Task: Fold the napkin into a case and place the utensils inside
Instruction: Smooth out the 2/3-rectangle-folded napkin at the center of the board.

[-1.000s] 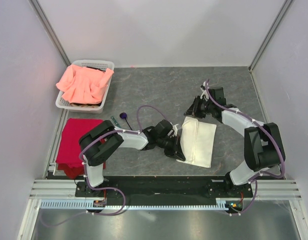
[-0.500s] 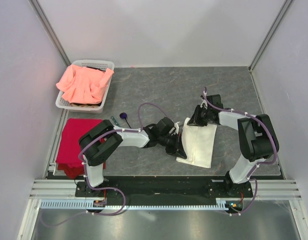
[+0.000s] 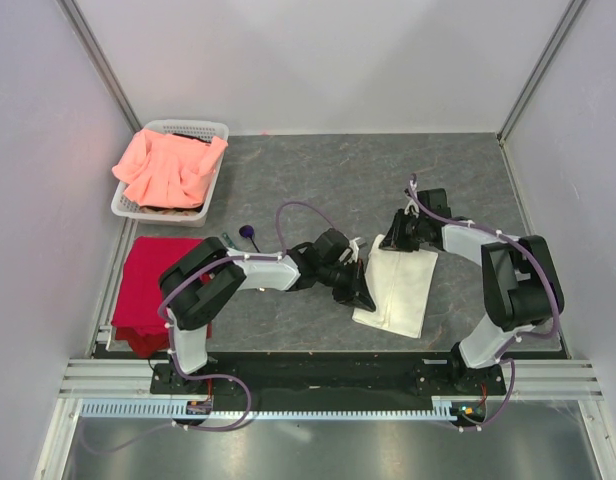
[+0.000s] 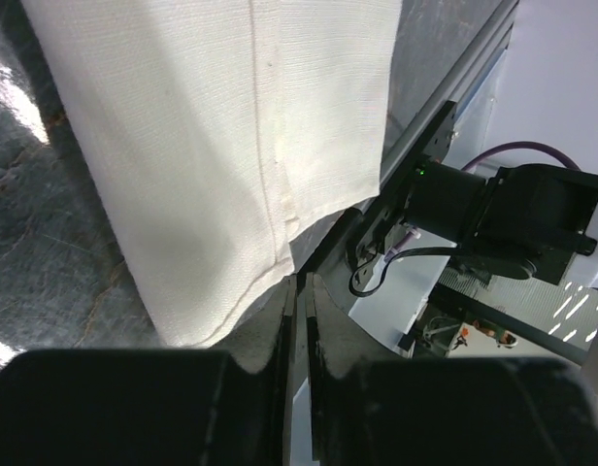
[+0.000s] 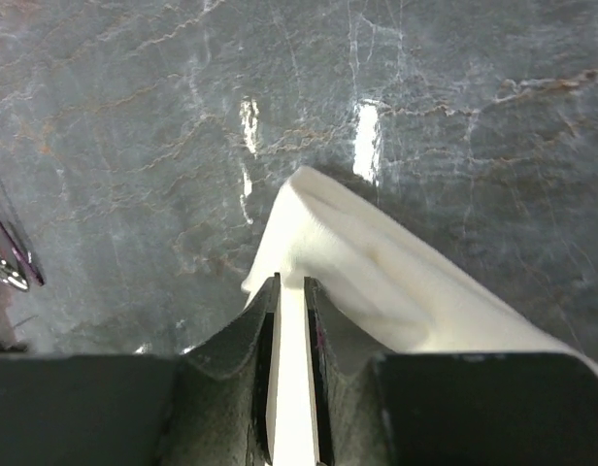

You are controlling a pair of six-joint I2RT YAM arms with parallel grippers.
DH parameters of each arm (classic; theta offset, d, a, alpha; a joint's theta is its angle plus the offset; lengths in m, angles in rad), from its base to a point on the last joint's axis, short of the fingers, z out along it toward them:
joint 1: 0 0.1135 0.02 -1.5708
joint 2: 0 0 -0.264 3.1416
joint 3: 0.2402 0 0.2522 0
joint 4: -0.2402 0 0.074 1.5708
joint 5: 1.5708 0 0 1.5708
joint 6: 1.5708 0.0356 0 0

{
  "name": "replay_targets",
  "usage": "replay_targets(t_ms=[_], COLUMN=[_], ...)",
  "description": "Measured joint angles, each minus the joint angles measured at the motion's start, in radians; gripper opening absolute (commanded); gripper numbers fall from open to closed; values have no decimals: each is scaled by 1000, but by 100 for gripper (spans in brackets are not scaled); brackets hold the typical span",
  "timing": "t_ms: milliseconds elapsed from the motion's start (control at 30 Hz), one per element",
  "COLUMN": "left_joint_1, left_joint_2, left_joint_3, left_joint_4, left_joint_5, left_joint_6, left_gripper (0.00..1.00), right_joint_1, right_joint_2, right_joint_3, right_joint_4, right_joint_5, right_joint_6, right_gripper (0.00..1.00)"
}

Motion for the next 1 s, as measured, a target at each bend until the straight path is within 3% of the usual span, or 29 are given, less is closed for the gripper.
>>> replay_targets(t_ms=[333, 867, 1000], left_joint_1=[0, -1, -1], left_joint_2=[45, 54, 52], left_joint_3=[-50, -69, -69], left_joint_4=[23, 68, 64], left_joint_5=[0, 0, -4], left_joint_6=[0, 0, 3], left_gripper=[13, 13, 18], right_joint_1=[-4, -22, -22], right_joint_2=[-165, -33, -36], right_joint_3=[0, -8, -8], right_joint_4=[-95, -77, -78], right_joint_5=[57, 198, 195], right_joint_6=[-8, -56, -60], right_gripper=[24, 22, 26])
